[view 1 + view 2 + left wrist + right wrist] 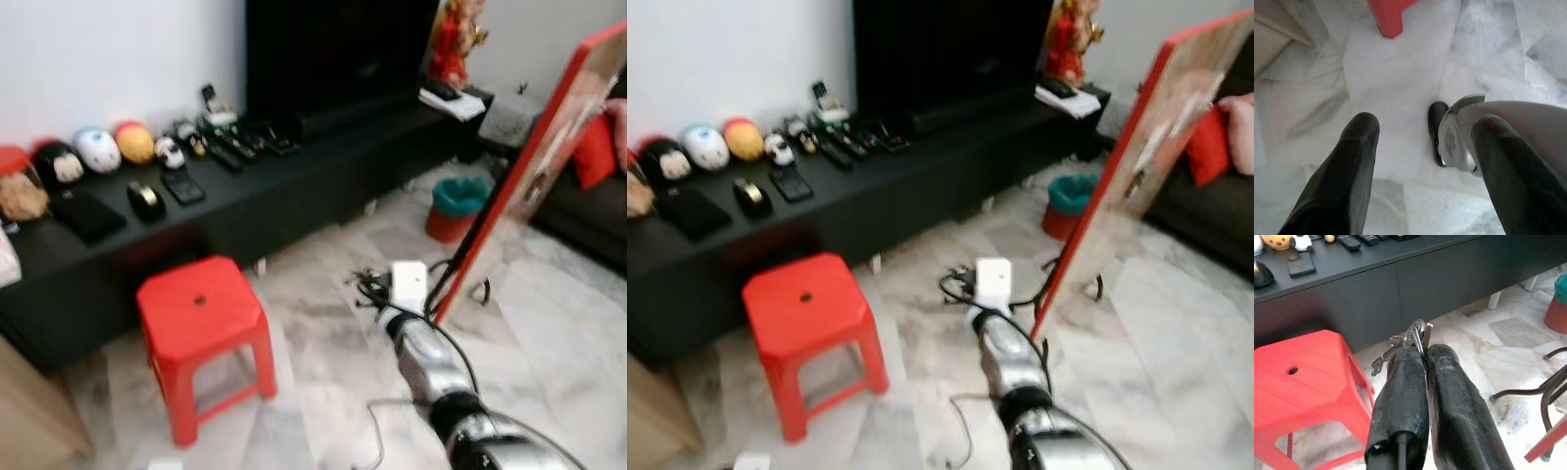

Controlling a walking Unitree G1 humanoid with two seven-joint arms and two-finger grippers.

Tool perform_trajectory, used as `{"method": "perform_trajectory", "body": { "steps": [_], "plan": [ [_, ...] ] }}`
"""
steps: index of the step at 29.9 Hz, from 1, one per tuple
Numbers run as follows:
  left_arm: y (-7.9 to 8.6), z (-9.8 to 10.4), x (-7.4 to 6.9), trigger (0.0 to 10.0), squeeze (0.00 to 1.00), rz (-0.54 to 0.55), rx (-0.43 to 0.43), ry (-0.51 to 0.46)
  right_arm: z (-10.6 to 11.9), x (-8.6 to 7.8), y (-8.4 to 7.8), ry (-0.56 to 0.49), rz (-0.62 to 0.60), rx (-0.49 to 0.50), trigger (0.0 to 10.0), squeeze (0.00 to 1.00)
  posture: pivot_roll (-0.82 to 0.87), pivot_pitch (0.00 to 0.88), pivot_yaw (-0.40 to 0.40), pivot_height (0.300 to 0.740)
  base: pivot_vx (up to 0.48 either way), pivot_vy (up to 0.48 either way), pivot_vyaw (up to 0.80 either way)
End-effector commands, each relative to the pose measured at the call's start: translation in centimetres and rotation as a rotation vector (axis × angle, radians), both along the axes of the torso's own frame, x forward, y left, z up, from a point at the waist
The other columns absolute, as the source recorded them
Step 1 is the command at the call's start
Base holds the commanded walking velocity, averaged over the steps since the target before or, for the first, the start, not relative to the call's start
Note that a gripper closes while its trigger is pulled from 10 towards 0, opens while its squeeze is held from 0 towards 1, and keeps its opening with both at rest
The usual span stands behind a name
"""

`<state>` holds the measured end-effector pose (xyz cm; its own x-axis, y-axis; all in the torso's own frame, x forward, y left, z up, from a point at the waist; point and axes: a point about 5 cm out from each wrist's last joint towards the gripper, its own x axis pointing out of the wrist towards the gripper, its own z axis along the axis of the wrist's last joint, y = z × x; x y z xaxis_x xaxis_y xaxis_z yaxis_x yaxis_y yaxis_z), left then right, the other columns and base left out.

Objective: Hang keys on a hook

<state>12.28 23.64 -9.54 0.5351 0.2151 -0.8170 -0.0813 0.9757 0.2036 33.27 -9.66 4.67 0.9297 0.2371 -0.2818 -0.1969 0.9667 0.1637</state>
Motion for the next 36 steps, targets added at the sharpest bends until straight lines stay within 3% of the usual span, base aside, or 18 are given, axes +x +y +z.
{"method": "perform_trajectory", "body": {
  "steps": [1, 8, 14, 27, 36],
  "plan": [
    [-0.6, -0.4, -0.5, 10.0, 0.0, -0.012, -0.021, 0.031, 0.2, 0.3, -1.7, -0.014, -0.044, -0.018, 10.0, 0.0, 0.1, 0.0, -0.092, 0.74, 0.0, -0.398, 0.0],
    [-0.5, -0.4, -0.6, 10.0, 0.0, -0.01, -0.019, 0.034, 0.2, 0.3, -1.7, -0.015, -0.04, -0.017, 10.0, 0.0, 0.09, 0.0, -0.088, 0.74, 0.0, -0.395, 0.0],
    [-0.9, -0.1, 0.6, 10.0, 0.0, -0.015, -0.016, 0.017, 1.3, 1.1, -1.8, -0.047, -0.055, -0.019, 10.0, 0.0, 0.1, 0.0, -0.084, 0.74, 0.0, -0.396, 0.0],
    [-0.6, 0.1, 0.9, 10.0, 0.0, -0.001, -0.054, -0.012, 3.3, 2.3, -2.3, -0.117, -0.128, -0.032, 10.0, 0.0, 0.08, 0.0, -0.076, 0.74, 0.0, -0.397, 0.0],
    [-0.1, 0.4, 1.3, 10.0, 0.0, 0.006, -0.036, -0.05, 4.5, 2.9, -2.2, -0.159, -0.109, -0.023, 10.0, 0.0, 0.07, 0.0, -0.076, 0.74, 0.0, -0.311, 0.0]
  ]
}}
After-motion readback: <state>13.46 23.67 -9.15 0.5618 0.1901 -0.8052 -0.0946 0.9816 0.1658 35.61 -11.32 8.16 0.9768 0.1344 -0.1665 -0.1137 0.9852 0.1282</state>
